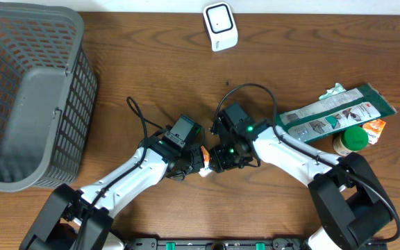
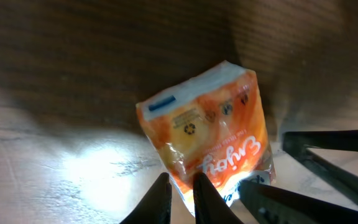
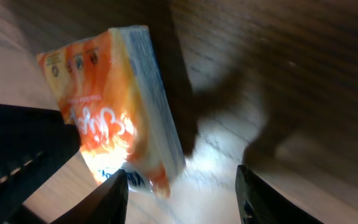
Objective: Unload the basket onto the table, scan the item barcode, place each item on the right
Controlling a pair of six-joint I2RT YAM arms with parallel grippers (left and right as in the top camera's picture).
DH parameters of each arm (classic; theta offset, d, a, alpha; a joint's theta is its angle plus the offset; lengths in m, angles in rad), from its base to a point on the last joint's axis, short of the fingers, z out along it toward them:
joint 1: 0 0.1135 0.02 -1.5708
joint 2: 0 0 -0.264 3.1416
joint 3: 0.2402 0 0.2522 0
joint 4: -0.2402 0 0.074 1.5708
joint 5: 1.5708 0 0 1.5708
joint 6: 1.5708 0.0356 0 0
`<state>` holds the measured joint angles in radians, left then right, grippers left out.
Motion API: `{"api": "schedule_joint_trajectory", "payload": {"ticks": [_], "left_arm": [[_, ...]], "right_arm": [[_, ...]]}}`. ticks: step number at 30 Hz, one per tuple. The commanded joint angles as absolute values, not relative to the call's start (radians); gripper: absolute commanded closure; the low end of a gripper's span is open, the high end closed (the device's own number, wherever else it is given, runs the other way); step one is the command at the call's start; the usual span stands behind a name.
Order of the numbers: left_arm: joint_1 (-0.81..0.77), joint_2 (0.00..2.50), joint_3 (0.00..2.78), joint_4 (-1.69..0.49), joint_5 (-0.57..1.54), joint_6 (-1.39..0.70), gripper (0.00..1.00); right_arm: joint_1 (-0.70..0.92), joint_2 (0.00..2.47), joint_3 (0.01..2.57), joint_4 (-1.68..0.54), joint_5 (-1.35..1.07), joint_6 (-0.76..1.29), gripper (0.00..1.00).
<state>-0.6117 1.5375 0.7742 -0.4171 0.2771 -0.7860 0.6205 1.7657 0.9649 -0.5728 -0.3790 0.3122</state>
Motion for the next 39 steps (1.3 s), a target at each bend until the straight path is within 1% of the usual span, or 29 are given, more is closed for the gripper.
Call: {"api": "schedule_joint_trajectory", "payload": {"ticks": [1,6,9,10,13,16,19,20,21,22,24,28,33,35,39], "left_arm": [[-0.613,1.549,0.769,-0.412,0.216,-0.787,0.84],[-0.613,1.549,0.769,-0.401,0.215,-0.783,0.85],[-0.613,1.549,0.769,-0.402,0.216,-0.779,0.84],[-0.613,1.549,0.769,-0.402,0.215,-0.779,0.84],[-0.613,1.549,0.769,-0.4,0.215,-0.779,0.84],[-0.613,1.547,0.77,-0.401,0.216,-0.779,0.88],[-0.612,1.533,0.775,-0.397,0.215,-0.745,0.88],[-0.612,1.525,0.78,-0.397,0.216,-0.731,0.88],[-0.612,1.515,0.786,-0.398,0.216,-0.718,0.88],[-0.612,1.499,0.792,-0.398,0.216,-0.703,0.88],[-0.612,1.464,0.798,-0.398,0.215,-0.681,0.83],[-0.587,1.358,0.799,-0.409,0.215,-0.661,0.67],[-0.497,1.227,0.799,-0.461,0.215,-0.658,0.47],[-0.44,1.183,0.799,-0.496,0.215,-0.647,0.44],[-0.313,1.136,0.799,-0.583,0.216,-0.598,0.44]], "right_arm": [[0.627,1.747,0.922,-0.498,-0.439,0.337,0.51],[0.632,1.747,0.907,-0.434,-0.454,0.341,0.55],[0.636,1.747,0.907,-0.434,-0.454,0.344,0.63],[0.639,1.747,0.907,-0.433,-0.454,0.344,0.64],[0.646,1.747,0.907,-0.432,-0.453,0.344,0.65],[0.651,1.747,0.907,-0.429,-0.443,0.343,0.67],[0.651,1.747,0.907,-0.425,-0.43,0.343,0.73],[0.651,1.747,0.907,-0.425,-0.423,0.344,0.8],[0.651,1.747,0.907,-0.425,-0.408,0.344,0.93],[0.651,1.747,0.907,-0.424,-0.398,0.344,0.99],[0.65,1.747,0.907,-0.422,-0.384,0.343,0.99],[0.641,1.734,0.923,-0.432,-0.382,0.331,0.99],[0.612,1.667,0.98,-0.513,-0.383,0.273,0.99],[0.595,1.629,1.01,-0.566,-0.383,0.252,0.99],[0.545,1.559,1.072,-0.699,-0.382,0.252,0.99]]}}
